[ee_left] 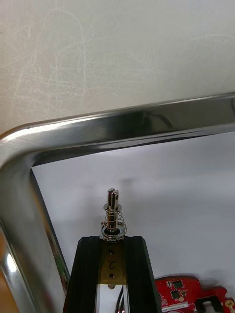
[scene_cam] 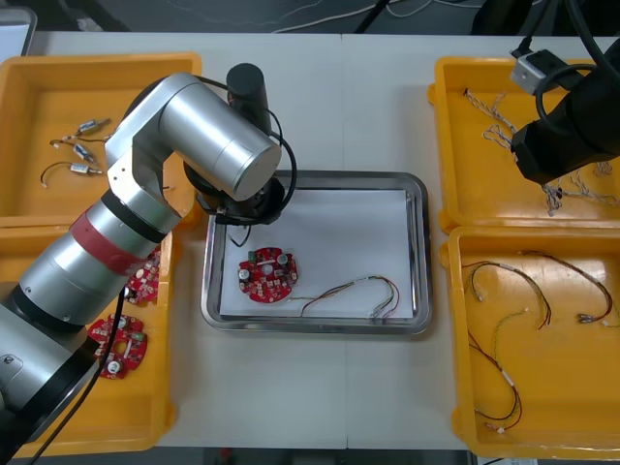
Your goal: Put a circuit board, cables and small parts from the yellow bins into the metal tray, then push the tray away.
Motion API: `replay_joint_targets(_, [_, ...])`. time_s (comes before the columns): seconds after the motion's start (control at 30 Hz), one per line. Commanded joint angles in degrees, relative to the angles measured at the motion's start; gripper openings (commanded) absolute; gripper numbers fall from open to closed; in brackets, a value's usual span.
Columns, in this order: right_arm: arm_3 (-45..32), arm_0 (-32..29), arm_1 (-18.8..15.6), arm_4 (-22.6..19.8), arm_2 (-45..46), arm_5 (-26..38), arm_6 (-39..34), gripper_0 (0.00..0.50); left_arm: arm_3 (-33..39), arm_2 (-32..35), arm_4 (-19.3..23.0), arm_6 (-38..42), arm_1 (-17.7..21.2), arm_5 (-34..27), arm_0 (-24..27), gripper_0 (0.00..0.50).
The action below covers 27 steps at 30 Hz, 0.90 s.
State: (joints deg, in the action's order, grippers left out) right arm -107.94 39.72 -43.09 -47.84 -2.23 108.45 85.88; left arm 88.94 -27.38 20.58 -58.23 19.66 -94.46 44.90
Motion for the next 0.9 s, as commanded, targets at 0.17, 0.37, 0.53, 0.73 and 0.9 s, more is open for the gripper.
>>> replay_joint_targets(0.17, [-1.75, -0.08, 0.29, 0.29, -0.76, -0.43, -1.42, 0.000, -0.61, -1.36, -1.07, -5.75, -1.29, 1.73, 2.82, 0.000])
replay_joint_targets(0.37, [-1.75, -0.08, 0.29, 0.29, -0.76, -0.43, -1.42, 0.000, -0.61, -1.44, -0.98, -5.67, -1.29, 1.73, 2.82, 0.167])
replay_joint_targets(0.53, [-1.75, -0.08, 0.29, 0.29, -0.76, -0.43, -1.42, 0.000, -0.61, -1.44, -0.81, -5.67, -1.29, 1.73, 2.82, 0.408])
replay_joint_targets(0.73, [-1.75, -0.08, 0.29, 0.29, -0.76, -0.43, -1.42, 0.000, 0.70, -1.27, -0.19, -5.05, -1.29, 1.29, 2.82, 0.500])
replay_joint_targets(0.9, [-1.75, -0.08, 0.29, 0.29, -0.76, -0.43, -1.42, 0.000, 4.40, 1.46, 2.44, -4.96, -0.94, -2.57, 3.00, 0.500])
